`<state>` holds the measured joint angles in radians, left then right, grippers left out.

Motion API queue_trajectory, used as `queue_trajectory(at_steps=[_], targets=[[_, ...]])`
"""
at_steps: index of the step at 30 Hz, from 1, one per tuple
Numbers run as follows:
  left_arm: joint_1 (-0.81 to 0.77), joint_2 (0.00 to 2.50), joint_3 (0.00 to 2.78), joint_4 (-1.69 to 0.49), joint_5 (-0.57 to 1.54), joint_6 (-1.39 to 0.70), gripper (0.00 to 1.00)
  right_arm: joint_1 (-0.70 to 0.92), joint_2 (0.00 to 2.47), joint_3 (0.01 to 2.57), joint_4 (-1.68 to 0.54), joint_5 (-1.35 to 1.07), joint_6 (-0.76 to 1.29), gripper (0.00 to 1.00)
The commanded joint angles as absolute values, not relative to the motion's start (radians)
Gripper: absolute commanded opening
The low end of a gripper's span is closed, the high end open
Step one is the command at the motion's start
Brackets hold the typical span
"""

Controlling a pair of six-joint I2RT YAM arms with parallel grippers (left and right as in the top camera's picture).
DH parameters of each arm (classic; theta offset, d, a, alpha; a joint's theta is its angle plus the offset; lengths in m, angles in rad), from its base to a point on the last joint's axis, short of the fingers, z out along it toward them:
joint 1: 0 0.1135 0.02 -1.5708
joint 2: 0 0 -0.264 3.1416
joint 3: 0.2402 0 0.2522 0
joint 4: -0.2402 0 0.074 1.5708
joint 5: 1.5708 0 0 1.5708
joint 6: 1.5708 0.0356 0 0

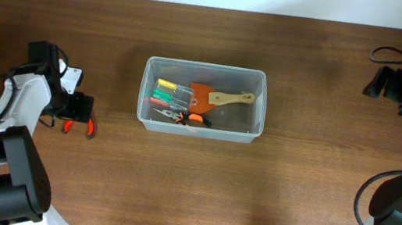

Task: Pack container
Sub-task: 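Lower the left gripper onto the red-handled cutting pliers and grasp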

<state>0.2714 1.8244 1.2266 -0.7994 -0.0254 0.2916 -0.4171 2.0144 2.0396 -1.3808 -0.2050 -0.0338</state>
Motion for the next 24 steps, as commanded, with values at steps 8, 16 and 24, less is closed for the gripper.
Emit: queue_trajectory(at_steps=[8, 16, 24], targets=[[0.278, 1.837, 1.235, -0.797, -0.052, 0.377, 0.65, -0.413, 2.017, 2.035, -1.380, -0.218, -0.032, 0.99], [0.281, 1.901, 1.229, -0.795, -0.055, 0.535, 0.77, -0.413, 2.017, 2.035, -1.380, -0.218, -0.032, 0.98], [0.281, 1.982, 1.229, -0.720, -0.147, 0.579, 0.75, -0.413, 2.017, 2.035, -1.380, -0.217, -0.032, 0.99]])
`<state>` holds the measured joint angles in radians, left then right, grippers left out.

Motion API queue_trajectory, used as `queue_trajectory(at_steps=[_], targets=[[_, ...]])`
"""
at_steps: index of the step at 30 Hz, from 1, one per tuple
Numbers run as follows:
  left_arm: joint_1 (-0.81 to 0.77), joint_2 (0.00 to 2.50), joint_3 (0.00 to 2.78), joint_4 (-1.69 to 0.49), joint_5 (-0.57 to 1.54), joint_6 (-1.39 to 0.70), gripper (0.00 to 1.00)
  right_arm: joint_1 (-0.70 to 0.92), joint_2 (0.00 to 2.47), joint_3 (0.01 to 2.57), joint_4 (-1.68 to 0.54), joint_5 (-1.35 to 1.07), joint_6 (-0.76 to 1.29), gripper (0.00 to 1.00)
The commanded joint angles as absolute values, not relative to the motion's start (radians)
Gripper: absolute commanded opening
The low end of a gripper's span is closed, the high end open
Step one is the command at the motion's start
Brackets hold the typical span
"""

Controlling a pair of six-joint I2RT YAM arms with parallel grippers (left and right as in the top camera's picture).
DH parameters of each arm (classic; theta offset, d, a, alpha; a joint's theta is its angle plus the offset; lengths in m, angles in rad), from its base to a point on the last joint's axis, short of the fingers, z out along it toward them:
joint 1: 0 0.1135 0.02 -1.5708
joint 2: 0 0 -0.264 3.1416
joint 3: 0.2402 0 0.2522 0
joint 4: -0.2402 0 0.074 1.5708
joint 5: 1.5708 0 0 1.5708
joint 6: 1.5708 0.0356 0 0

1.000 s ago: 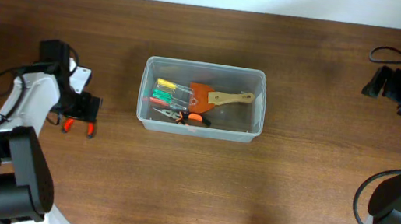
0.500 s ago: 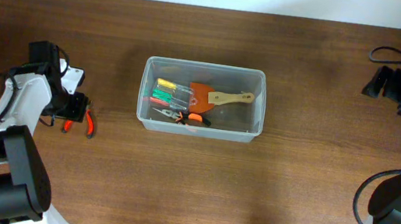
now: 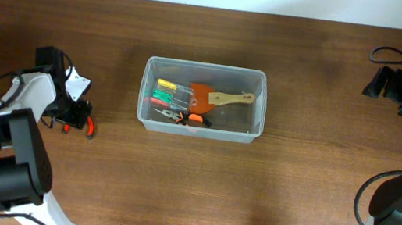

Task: Pack container
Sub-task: 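Lower the left gripper onto the red-handled cutting pliers and grasp, then carry the red pliers into the container and release them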

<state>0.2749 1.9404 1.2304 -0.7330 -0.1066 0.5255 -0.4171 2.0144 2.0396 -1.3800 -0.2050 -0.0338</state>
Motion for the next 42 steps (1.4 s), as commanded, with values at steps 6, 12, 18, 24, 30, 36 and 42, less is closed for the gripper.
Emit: queue_trajectory(at_steps=[6, 12, 18, 24, 30, 36, 42], targets=[[0.281, 2.006, 1.229, -0.699, -0.085, 0.647, 0.67, -0.413, 2.017, 2.035, -1.380, -0.218, -0.032, 0.99], [0.280, 2.006, 1.229, -0.701, -0.067, 0.648, 0.40, -0.413, 2.017, 2.035, -1.380, -0.218, -0.032, 0.99], [0.278, 2.006, 1.229, -0.758, -0.012, 0.648, 0.42, -0.413, 2.017, 2.035, -1.380, -0.218, -0.032, 0.99], [0.278, 2.006, 1.229, -0.788, 0.016, 0.646, 0.45, -0.413, 2.017, 2.035, -1.380, -0.218, -0.032, 0.99], [0.278, 2.006, 1.229, -0.775, 0.015, 0.645, 0.45, -0.413, 2.017, 2.035, -1.380, -0.218, -0.032, 0.99], [0.278, 2.006, 1.229, -0.764, 0.012, 0.645, 0.36, -0.413, 2.017, 2.035, -1.380, -0.218, -0.032, 0.99], [0.278, 2.006, 1.229, -0.768, 0.012, 0.645, 0.18, -0.413, 2.017, 2.035, -1.380, -0.218, -0.032, 0.99]])
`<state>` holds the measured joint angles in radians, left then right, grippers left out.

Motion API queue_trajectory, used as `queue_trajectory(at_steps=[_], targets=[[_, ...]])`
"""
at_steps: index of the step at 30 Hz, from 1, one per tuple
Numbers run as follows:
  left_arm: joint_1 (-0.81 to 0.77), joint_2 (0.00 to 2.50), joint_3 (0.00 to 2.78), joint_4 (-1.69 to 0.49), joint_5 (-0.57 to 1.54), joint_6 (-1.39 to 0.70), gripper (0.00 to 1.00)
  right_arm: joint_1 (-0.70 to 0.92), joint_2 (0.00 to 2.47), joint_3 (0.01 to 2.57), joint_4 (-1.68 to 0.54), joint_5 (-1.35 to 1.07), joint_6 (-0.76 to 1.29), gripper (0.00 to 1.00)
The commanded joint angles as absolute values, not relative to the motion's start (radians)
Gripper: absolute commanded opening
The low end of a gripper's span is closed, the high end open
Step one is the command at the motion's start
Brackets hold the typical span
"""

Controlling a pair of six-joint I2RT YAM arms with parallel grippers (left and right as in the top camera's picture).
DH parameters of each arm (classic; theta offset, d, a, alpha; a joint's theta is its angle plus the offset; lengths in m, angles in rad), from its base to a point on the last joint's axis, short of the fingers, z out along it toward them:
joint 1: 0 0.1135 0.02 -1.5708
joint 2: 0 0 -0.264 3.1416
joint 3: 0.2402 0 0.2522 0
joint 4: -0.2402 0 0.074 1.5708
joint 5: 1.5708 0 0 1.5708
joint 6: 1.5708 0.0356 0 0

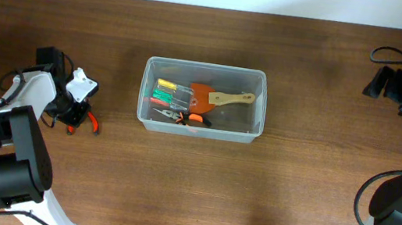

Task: Pack container
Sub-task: 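Carry the red pliers into the container and release them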

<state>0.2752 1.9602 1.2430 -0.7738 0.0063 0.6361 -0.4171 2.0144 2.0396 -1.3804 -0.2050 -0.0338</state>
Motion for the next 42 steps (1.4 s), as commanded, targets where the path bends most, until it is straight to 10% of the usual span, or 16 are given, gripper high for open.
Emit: queue_trajectory(at_steps=[1, 3, 20, 42], targets=[[0.278, 2.006, 1.229, -0.768, 0.012, 0.645, 0.16, -0.413, 2.017, 2.035, -1.380, -0.218, -0.032, 0.99], [0.278, 2.006, 1.246, -0.768, 0.012, 0.643, 0.02, -0.413, 2.017, 2.035, -1.380, -0.218, -0.032, 0.99], [0.075, 1.861, 2.033, -1.205, 0.032, 0.590, 0.02, -0.413, 2.017, 2.035, -1.380, -0.218, -0.032, 0.98], [-0.511, 2.234, 2.074, -1.192, 0.135, 1.319, 0.02, -0.413, 2.017, 2.035, -1.380, -0.218, -0.032, 0.99]])
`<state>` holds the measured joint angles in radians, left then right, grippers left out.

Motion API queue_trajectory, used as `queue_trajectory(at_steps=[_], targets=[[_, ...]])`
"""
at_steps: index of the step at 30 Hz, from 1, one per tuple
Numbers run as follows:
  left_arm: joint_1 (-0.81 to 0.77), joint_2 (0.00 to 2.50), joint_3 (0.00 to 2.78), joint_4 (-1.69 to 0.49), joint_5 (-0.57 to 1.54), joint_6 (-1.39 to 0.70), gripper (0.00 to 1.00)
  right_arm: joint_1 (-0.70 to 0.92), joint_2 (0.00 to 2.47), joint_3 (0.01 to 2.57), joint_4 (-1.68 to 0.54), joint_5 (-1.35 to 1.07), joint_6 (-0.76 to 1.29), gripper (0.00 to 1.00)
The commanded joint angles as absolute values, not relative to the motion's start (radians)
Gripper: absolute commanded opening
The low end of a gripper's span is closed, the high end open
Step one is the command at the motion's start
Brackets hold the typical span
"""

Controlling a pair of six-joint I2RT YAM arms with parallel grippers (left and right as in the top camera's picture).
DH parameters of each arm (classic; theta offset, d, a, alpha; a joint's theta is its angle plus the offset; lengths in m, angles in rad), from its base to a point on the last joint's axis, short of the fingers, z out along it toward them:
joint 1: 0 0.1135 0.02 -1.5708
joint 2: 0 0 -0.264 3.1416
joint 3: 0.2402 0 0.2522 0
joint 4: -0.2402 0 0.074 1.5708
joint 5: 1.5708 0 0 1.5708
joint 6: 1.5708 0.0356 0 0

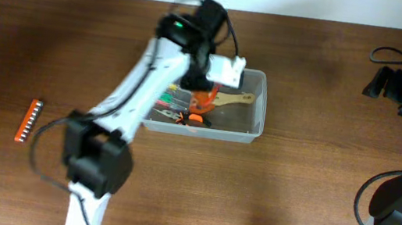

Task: Pack container
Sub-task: 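Carry the red pliers into the container and release them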

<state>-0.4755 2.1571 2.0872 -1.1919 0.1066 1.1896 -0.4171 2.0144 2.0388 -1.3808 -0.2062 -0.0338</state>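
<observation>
A clear plastic container (255, 128) stands mid-table, holding screwdrivers with yellow and green handles (166, 92), a wooden-handled orange scraper (236, 98) and an orange-black tool (195, 119). My left arm reaches across it, and the left gripper (209, 91) hangs over the container's middle, shut on red-handled pliers (206, 100) whose handles show just below the fingers. My right gripper (375, 82) is parked at the far right edge, well away from the container; its jaws are too dark to read.
An orange strip of screwdriver bits (28, 120) lies on the wooden table at the left. The right arm's cable loops at the back right corner (395, 53).
My left gripper has moved from the table's left side to above the container, and the red-handled pliers have left the table with it. The orange bit strip now shows where the arm had been.
My left gripper was down at the red-handled pliers on the left of the table through all three earlier moments, shifting slightly around them. Now it holds them over the container. The right arm has stayed parked throughout.
</observation>
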Motion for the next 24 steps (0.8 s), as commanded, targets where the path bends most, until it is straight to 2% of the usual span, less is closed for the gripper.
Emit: queue_trajectory(at_steps=[1, 8, 9, 10, 11, 12, 17, 24], targets=[[-0.522, 2.257, 2.074, -1.185, 0.136, 1.319, 0.02, -0.413, 2.017, 2.035, -1.380, -0.218, -0.032, 0.99], [-0.607, 2.307, 2.075, -1.182, 0.123, 1.319, 0.02, -0.413, 2.017, 2.035, -1.380, -0.218, -0.032, 0.99], [-0.619, 2.307, 2.075, -1.180, 0.094, 1.319, 0.03, -0.413, 2.017, 2.035, -1.380, -0.218, -0.032, 0.99], [-0.629, 2.307, 2.075, -1.179, 0.047, 1.318, 0.09, -0.413, 2.017, 2.035, -1.380, -0.218, -0.032, 0.99], [-0.637, 2.307, 2.075, -1.179, -0.009, 1.317, 0.31, -0.413, 2.017, 2.035, -1.380, -0.218, -0.032, 0.99], [-0.643, 2.307, 2.075, -1.177, -0.102, 1.295, 0.99, -0.413, 2.017, 2.035, -1.380, -0.218, -0.032, 0.99], [-0.618, 2.294, 2.075, -1.090, -0.267, 1.095, 0.99, -0.413, 2.017, 2.035, -1.380, -0.218, -0.032, 0.99], [-0.559, 2.099, 2.114, -1.122, -0.285, 0.735, 0.99, -0.413, 2.017, 2.035, -1.380, -0.218, -0.032, 0.99]])
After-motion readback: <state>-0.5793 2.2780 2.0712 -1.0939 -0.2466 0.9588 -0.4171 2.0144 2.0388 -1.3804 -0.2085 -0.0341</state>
